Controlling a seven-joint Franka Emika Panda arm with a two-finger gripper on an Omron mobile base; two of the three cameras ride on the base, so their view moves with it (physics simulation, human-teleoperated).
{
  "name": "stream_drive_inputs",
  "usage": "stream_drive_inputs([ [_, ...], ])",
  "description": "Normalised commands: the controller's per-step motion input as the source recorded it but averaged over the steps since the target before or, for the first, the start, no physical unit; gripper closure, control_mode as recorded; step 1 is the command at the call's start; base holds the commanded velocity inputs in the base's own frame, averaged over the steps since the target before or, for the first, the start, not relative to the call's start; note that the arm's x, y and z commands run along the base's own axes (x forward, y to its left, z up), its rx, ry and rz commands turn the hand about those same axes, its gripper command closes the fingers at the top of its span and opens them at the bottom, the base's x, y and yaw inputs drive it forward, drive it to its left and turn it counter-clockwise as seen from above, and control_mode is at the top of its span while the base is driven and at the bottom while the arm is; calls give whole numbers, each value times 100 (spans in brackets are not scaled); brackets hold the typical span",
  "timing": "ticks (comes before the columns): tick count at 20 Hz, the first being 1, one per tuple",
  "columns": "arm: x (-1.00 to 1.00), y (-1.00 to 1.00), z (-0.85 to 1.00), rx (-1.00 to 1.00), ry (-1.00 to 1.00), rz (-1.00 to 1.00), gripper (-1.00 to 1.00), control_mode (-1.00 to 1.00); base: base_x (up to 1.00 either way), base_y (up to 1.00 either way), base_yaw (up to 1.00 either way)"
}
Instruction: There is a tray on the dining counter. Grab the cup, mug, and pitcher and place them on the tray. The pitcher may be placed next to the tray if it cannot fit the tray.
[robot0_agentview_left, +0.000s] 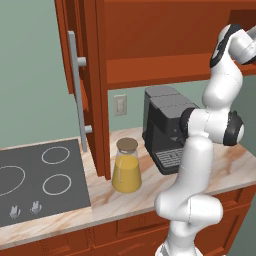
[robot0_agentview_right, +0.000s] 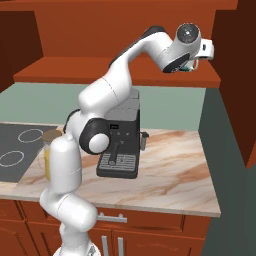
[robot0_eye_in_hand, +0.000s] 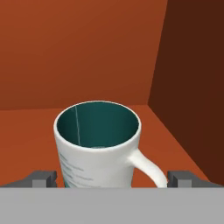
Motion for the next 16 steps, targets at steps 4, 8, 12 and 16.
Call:
stream_drive_inputs([
  [4,0,2,0,0,0,2,-100,-100,0,0,0],
  [8,0,0,0,0,0,0,-100,-100,0,0,0],
  [12,0,0,0,0,0,0,-100,-100,0,0,0],
  [16,0,0,0,0,0,0,-100,-100,0,0,0],
])
